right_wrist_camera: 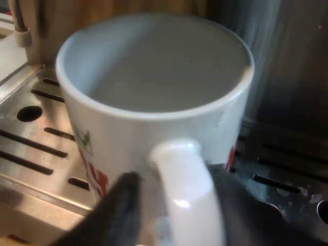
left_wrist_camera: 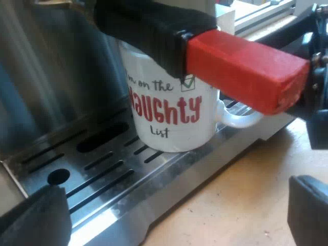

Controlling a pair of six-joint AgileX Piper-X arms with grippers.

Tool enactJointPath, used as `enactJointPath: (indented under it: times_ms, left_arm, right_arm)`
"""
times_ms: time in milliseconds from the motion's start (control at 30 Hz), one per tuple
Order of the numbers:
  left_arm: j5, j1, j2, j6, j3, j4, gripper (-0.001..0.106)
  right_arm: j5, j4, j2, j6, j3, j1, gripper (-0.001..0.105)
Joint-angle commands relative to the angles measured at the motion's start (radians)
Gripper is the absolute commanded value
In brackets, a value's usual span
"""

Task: Place mug into machine

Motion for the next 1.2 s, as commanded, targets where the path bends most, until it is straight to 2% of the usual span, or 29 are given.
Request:
enactJointPath:
  times_ms: [33,267,433,600,767,933,1200]
  left_arm:
    - [0.006,-0.004,0.000,-0.008,-0.001,-0.019,0.087]
    - [0.006,-0.004,0.000,-0.008,-0.001,-0.019,0.087]
    - [0.006,-0.004,0.000,-0.008,-0.001,-0.019,0.087]
    - [0.006,-0.004,0.000,-0.008,-0.001,-0.019,0.087]
    - [0.006,-0.004,0.000,-0.008,-0.001,-0.019,0.087]
    - [0.006,-0.004,0.000,-0.008,-0.001,-0.019,0.087]
    - [0.006,-0.004,0.000,-0.008,-0.001,-0.019,0.087]
  right_arm:
    - [0.013,-0.004,-0.020,-0.005,-0.009,-0.001,0.055]
    - [0.022,0.084,-0.101,-0.001,0.018,0.005,0.055]
    - [0.020,0.082,-0.130,0.082,0.094,0.005,0.055]
    - [-0.028,0.024,-0.110,0.092,0.136,0.005,0.055]
    - [-0.057,-0.048,-0.066,0.092,0.137,0.004,0.055]
    - [-0.064,-0.264,0.059,0.077,0.133,0.001,0.055]
    - [-0.114,-0.287,0.130,0.077,0.083,-0.036,0.055]
